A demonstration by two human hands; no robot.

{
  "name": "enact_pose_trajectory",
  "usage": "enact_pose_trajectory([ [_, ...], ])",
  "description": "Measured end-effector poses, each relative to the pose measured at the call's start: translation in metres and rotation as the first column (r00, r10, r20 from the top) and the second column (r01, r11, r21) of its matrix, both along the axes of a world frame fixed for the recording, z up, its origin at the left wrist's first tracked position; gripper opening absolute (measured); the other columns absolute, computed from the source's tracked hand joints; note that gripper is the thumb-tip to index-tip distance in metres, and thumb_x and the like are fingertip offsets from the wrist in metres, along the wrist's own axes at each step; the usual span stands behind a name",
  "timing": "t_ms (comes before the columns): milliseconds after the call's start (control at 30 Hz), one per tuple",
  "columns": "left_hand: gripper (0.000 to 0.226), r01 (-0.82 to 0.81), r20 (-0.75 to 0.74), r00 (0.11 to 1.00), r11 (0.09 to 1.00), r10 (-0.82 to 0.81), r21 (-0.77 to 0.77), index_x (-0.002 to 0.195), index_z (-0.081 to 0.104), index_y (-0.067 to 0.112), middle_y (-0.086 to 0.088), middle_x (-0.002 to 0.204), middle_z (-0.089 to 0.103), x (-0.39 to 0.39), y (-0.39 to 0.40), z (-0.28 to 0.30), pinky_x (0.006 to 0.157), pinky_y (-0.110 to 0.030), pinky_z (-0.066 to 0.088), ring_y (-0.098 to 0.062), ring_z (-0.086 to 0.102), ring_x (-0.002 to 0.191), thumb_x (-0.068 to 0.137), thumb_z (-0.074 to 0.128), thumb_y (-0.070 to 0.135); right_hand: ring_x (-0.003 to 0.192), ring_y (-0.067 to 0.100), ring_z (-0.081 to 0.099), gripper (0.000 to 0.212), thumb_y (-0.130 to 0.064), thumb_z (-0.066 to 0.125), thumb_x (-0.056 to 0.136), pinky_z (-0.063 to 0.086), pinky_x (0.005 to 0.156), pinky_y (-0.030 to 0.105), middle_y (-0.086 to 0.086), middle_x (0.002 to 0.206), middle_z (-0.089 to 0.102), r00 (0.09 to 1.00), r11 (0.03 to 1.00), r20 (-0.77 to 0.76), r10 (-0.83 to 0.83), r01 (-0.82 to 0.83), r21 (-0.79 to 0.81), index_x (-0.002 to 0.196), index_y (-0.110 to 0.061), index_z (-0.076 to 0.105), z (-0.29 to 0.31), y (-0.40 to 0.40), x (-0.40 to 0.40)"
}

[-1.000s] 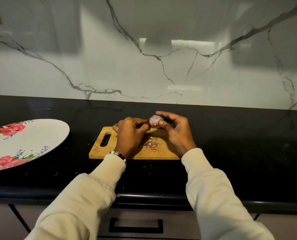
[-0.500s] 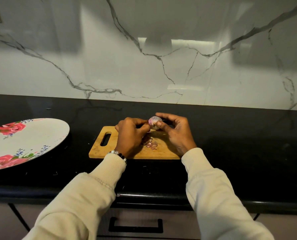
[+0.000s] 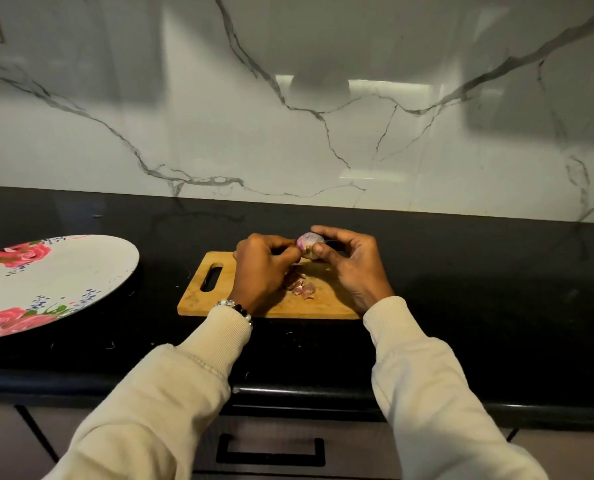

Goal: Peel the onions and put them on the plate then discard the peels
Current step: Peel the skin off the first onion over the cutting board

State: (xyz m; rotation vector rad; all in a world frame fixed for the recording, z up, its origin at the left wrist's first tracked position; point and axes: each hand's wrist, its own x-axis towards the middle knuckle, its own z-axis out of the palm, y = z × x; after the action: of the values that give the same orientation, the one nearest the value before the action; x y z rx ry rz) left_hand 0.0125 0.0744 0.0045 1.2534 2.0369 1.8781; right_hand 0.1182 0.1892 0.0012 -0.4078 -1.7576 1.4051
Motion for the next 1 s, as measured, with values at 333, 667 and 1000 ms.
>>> enact_pose_trajectory([
  [333, 0.011, -0.039, -0.09, 0.995, 0.998, 0.043, 0.046, 0.092, 0.077, 0.005, 0.007, 0.067, 0.069, 0.0054, -0.0019, 0.0042, 0.053, -0.022, 0.055, -0.006, 0.065, 0.058, 0.087, 0.067, 0.005, 0.112, 0.027, 0.065, 0.028, -0.002, 0.071, 0.086, 0.053, 0.096, 0.052, 0.008, 0.114, 0.072, 1.0, 0.997, -0.018, 0.009, -0.011, -0.075, 0.11, -0.016, 0.074, -0.0045, 0.0027, -0.0037],
  [667, 0.015, -0.017, -0.053, 0.998, 0.999, 0.019, 0.03, 0.095, 0.077, 0.008, 0.003, 0.074, 0.074, 0.0052, -0.0035, 0.0042, 0.06, -0.03, 0.059, -0.013, 0.069, 0.065, 0.088, 0.071, 0.02, 0.111, 0.022, 0.066, 0.03, -0.003, 0.072, 0.085, 0.053, 0.098, 0.047, 0.006, 0.113, 0.072, 1.0, 0.999, 0.006, -0.005, 0.005, -0.04, 0.114, -0.012, 0.073, -0.0014, 0.0012, -0.0009],
  [1000, 0.014, -0.064, -0.153, 0.986, 0.998, 0.062, -0.005, 0.099, 0.076, 0.004, 0.01, 0.073, 0.067, 0.0023, -0.0006, 0.003, 0.058, -0.026, 0.059, -0.004, 0.065, 0.062, 0.089, 0.067, 0.009, 0.113, 0.025, 0.065, 0.031, -0.001, 0.072, 0.085, 0.053, 0.098, 0.05, 0.008, 0.115, 0.071, 1.0, 0.999, 0.001, 0.002, -0.002, -0.038, 0.115, -0.01, 0.072, -0.0018, 0.0002, -0.0016],
])
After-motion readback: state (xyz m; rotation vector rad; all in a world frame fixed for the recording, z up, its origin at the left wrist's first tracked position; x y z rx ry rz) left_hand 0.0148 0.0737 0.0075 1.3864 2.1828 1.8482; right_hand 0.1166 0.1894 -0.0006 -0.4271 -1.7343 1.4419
